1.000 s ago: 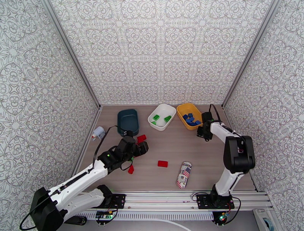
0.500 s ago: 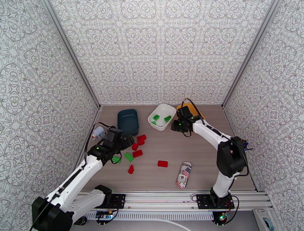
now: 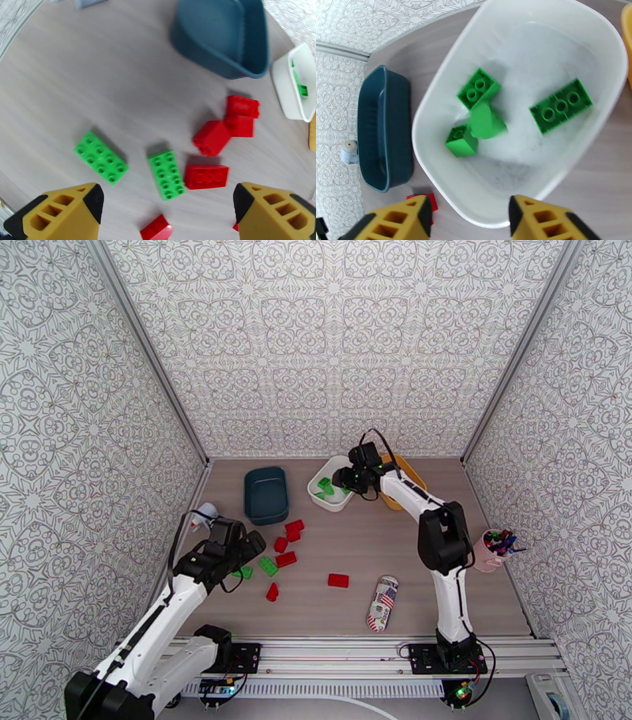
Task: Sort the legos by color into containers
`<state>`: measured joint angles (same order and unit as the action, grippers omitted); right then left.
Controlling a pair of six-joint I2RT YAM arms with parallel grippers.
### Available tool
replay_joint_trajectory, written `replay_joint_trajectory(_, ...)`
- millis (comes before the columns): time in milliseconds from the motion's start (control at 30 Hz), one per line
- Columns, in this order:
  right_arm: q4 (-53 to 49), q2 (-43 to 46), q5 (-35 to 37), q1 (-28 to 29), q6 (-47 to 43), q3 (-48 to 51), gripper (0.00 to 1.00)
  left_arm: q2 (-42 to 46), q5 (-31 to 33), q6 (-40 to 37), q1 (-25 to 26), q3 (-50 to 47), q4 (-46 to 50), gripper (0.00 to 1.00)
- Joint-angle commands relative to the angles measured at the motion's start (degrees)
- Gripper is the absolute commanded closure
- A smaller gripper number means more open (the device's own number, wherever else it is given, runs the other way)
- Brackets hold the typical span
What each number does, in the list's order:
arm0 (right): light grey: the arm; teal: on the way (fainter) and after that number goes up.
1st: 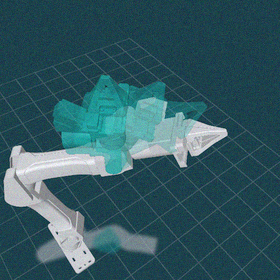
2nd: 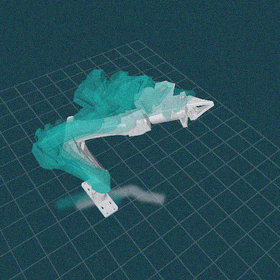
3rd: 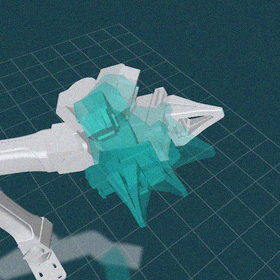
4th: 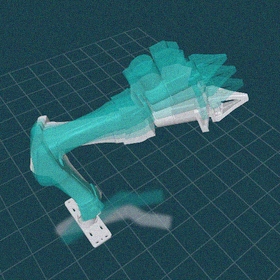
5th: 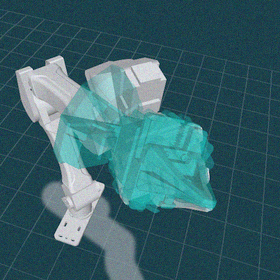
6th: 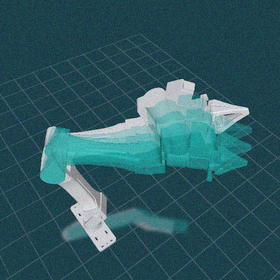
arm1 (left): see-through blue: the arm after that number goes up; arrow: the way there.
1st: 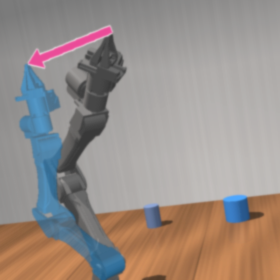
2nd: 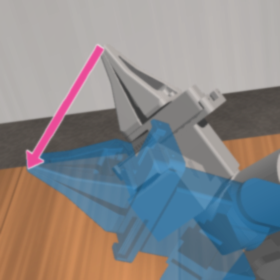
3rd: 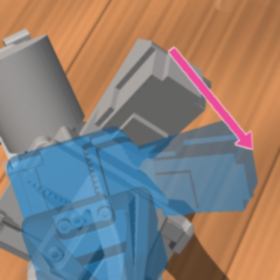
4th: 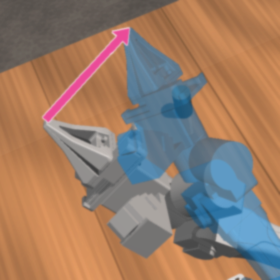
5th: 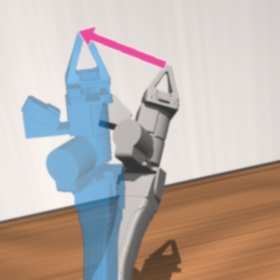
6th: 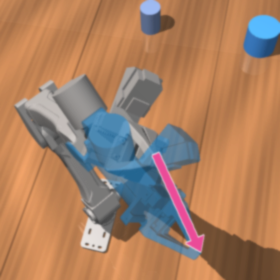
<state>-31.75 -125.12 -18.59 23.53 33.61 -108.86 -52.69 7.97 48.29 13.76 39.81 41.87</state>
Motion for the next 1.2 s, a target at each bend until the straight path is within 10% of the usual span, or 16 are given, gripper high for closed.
replay_joint_trajectory(0, -1.28, 0.71, -2.27, -0.15, 0.01, -1.8, 0.4, 1.82, -1.4, 2.71, -2.02, -2.36, 1.64, 0.11)
replay_joint_trajectory(1167, -3.3, 25.75, 24.25, 21.27, -11.67, 27.04, 0.33, -11.37, -6.11, 14.02, -11.97, -5.57, -1.96, 0.21)
